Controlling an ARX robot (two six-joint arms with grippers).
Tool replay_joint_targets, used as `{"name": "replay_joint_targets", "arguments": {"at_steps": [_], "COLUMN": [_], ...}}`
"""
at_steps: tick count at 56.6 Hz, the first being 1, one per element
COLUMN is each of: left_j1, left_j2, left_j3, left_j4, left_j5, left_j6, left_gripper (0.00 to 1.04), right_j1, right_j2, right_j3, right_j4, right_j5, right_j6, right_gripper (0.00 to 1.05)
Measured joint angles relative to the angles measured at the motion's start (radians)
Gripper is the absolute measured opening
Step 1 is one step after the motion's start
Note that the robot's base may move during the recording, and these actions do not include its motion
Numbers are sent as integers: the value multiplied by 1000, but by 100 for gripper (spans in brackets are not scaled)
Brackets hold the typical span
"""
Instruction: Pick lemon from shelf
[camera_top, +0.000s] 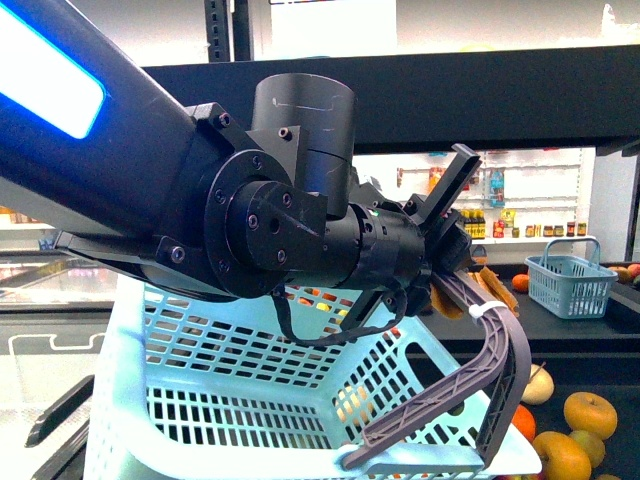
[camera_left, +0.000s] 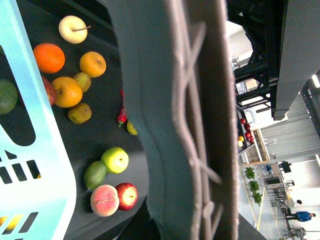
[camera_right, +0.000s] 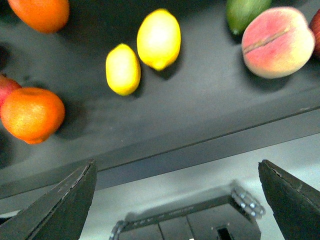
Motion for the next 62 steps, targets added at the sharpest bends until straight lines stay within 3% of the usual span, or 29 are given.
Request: {"name": "replay_joint_targets", "arguments": {"at_steps": [14,28,62], "left_j1": [0,0,0], "left_j2": [0,0,0], "left_j3": [0,0,1], "left_j4": [0,0,0], "left_j5": [-2,-2,-2], "left_j6": [-1,-1,-1], "left_gripper": [7,7,7], "right_j1": [74,92,153], "right_j2": [275,455,721], "right_j3": [175,335,730], "right_j4": [37,47,-63], "right_j5": [106,195,249], "right_j6": [-8,-47,67], "right_gripper": [97,97,97]}}
